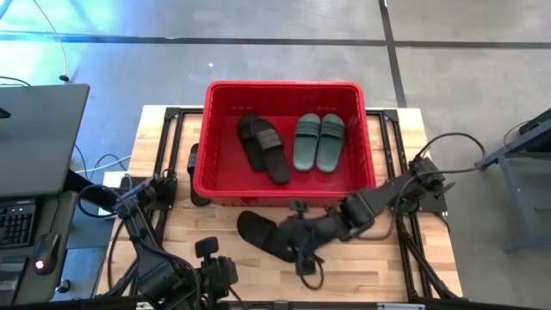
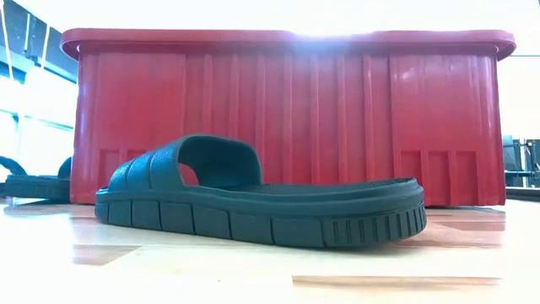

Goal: Pick and place slides into bin
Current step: Put the bottom black slipper into the red bin

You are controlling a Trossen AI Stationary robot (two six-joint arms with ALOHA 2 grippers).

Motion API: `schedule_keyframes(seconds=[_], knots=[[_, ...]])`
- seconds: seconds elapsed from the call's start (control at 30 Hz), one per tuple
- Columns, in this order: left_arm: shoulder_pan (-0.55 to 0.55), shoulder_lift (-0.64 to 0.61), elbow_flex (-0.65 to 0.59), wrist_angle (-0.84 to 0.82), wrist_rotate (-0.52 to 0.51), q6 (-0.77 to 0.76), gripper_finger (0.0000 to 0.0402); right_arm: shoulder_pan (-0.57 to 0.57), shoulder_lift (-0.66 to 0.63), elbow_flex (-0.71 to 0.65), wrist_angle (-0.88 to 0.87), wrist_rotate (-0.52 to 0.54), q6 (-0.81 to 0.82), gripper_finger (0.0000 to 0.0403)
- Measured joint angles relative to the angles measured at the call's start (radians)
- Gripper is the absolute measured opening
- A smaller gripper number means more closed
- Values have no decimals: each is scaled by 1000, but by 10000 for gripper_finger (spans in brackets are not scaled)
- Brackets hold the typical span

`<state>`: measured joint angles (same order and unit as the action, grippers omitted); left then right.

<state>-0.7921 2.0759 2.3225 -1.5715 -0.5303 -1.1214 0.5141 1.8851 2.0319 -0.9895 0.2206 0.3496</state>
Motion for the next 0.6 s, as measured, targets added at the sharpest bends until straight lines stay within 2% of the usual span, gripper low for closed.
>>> schedule_keyframes(seconds=[0.17,0.33,0.6], knots=[[8,-1,-20,0,-25,-61,99,73,0,0,-242,131,128,140],[42,-1,-84,20,-23,-226,99,125,-1,0,-424,202,254,140],[172,58,-198,196,18,-235,99,161,-8,0,-473,262,270,140]])
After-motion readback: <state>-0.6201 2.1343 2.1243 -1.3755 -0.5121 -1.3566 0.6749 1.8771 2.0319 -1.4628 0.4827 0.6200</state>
